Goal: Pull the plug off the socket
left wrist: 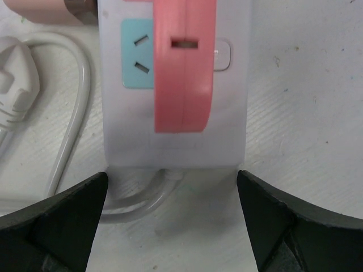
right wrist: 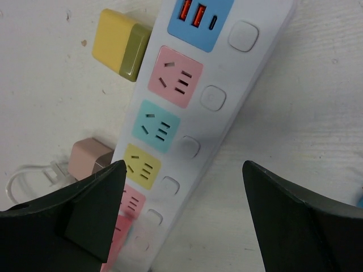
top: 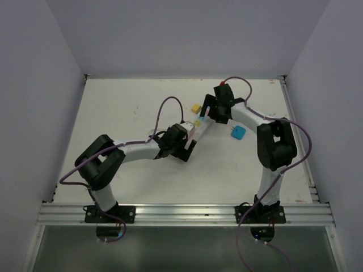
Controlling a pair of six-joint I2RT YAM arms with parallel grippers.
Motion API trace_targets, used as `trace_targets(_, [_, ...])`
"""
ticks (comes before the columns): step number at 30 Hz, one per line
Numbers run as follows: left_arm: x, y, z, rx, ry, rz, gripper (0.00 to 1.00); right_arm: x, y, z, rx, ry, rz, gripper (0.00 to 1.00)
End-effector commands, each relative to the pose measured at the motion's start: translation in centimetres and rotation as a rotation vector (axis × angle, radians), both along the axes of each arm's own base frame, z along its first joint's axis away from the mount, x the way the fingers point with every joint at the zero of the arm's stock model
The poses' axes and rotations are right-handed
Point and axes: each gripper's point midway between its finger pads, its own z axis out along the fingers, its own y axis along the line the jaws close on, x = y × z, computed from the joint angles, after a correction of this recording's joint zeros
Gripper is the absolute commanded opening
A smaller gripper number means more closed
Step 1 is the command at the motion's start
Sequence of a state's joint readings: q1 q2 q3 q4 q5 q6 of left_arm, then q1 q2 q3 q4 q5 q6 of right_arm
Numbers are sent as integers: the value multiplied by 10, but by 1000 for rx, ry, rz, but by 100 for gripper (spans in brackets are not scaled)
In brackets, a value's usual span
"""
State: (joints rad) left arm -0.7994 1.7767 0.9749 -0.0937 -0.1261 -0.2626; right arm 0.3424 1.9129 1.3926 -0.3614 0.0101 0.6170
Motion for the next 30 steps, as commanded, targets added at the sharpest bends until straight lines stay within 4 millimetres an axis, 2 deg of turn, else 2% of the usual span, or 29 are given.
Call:
trace_targets(1, [-6,9,16,-29,-13,24,100,8,6,2,-29,1,-35,87])
trace_targets(4, [1,10,33,-53,-77,30,99,10,11,-4,-40,13,-30,86])
trace_targets(12, [17,7,65,-125,-191,40,98,5,9,-23,-94,55,-40,74])
trace_targets(19, [37,1,90,-176,-277,33,91,-2,12,-45,-105,93,-33,66])
trace_targets(27, [50,-19,97,-221,-298,-19,81,-3,12,-48,-105,98,-45,63])
trace_targets(30, [53,-25,96,-227,-302,-31,74,-5,11,-52,-109,106,-53,63])
